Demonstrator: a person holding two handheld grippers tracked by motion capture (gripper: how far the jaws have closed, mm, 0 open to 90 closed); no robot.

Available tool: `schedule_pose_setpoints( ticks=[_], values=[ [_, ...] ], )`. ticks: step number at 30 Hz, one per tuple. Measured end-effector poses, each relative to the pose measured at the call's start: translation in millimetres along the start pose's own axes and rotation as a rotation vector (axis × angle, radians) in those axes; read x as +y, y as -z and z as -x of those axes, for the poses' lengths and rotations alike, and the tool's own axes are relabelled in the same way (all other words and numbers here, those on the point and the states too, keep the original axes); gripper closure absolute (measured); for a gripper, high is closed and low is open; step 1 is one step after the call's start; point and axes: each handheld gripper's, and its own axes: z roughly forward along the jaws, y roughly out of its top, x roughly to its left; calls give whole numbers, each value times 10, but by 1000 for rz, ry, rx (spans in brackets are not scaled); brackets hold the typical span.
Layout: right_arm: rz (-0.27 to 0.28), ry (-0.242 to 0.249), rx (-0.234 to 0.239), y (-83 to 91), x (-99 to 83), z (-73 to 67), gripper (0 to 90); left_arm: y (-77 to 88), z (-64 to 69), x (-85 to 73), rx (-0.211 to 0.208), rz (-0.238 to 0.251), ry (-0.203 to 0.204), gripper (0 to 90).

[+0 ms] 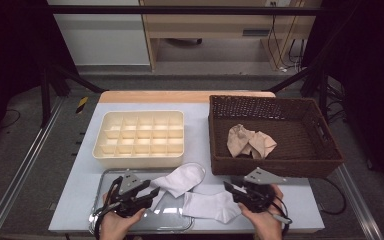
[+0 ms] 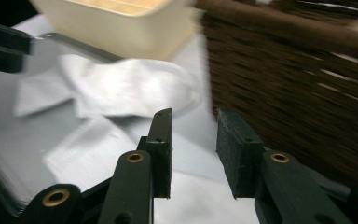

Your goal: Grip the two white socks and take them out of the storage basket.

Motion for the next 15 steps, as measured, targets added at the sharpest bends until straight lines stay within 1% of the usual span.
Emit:
schedule_pose_setpoints(
  ticks=[1, 3, 4, 5, 6, 8, 9, 10, 11, 12, 13, 14, 15],
  values=[
    [-2, 9, 23, -54, 32, -58, 671, 15, -35, -34, 14, -10, 11, 540],
    [-12, 9, 60, -176, 87, -161, 671, 52, -104, -105, 23, -18, 42, 533],
    [-27, 6, 82, -262, 112, -222, 673, 62, -121, -124, 25, -22, 47, 533],
    [-37, 7, 93, -314, 121, -256, 673, 75, -133, -155, 31, -29, 53, 534],
    [-60, 12, 107, -405, 126, -314, 676, 82, -136, -174, 33, -33, 52, 536],
    [-95, 21, 114, -540, 98, -388, 680, 91, -134, -218, 29, -43, 52, 546],
    [-95, 21, 114, -540, 98, -388, 680, 91, -134, -218, 29, -43, 52, 550],
    [-108, 30, 113, -586, 78, -401, 681, 90, -127, -242, 26, -49, 58, 550],
    [-146, 26, 109, -684, -17, -401, 678, 67, -102, -267, 13, -60, 64, 575],
    [-166, 15, 103, -713, -67, -388, 673, 55, -88, -274, 7, -67, 63, 586],
    [-189, 14, 96, -734, -114, -370, 668, 55, -88, -274, 7, -67, 63, 598],
    [-207, 12, 85, -746, -153, -359, 668, 31, -56, -273, -6, -74, 57, 604],
    [-215, 19, 74, -755, -186, -346, 668, 22, -41, -269, -5, -75, 50, 613]
  ],
)
